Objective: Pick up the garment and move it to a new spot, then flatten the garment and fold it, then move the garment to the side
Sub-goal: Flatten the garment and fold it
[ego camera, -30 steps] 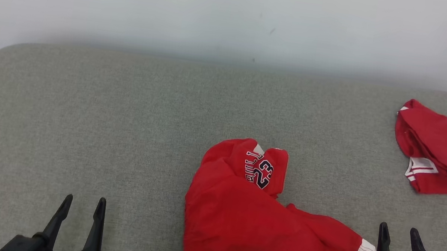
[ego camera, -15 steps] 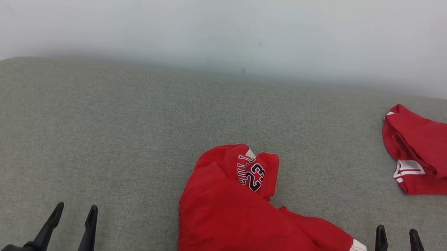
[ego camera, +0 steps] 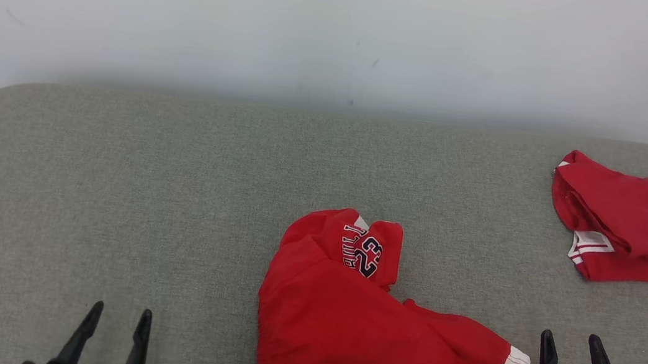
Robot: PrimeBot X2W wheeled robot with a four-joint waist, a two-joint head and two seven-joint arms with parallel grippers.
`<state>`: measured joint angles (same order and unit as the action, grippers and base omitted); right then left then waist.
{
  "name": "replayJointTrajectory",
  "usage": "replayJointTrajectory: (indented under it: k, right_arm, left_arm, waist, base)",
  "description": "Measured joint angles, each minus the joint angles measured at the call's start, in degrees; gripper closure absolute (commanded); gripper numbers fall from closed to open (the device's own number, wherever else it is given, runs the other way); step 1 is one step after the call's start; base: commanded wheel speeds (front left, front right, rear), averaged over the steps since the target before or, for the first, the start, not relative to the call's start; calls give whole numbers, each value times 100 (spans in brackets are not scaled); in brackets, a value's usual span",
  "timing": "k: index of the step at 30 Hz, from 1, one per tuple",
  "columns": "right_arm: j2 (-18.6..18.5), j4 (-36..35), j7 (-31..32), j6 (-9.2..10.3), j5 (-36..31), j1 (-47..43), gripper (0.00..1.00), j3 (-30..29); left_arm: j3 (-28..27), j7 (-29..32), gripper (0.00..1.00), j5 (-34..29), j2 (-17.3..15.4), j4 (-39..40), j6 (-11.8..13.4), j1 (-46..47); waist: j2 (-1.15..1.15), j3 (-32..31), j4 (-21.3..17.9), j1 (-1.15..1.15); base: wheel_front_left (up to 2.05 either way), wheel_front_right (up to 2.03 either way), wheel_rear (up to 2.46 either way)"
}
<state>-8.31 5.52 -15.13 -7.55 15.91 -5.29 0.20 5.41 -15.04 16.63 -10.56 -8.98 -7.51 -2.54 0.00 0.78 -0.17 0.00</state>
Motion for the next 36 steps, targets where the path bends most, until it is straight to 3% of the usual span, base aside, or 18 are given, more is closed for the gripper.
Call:
replayJointTrajectory:
  k: [14,19,26,36]
  right_arm:
    - [-750,1061,1,0,121,515,0,354]
    - [-889,1645,193,0,216,706,0,561]
    - [-1026,2324,282,0,478,1115,0,950]
    - [-1038,3043,236,0,733,1614,0,1396]
  left_arm:
    - [2205,108,0,438,-769,-498,0,164]
    - [2907,54,0,693,-868,-846,0,467]
    - [3545,14,0,926,-853,-1211,0,868]
    - [4032,0,0,1123,-849,-1473,0,1299]
  waist:
    - [0,302,85,0]
    - [1,444,120,0]
    - [1,559,108,0]
    - [1,637,73,1]
  base:
    - [0,0,0]
    - [0,0,0]
    - [0,0,0]
    - [0,0,0]
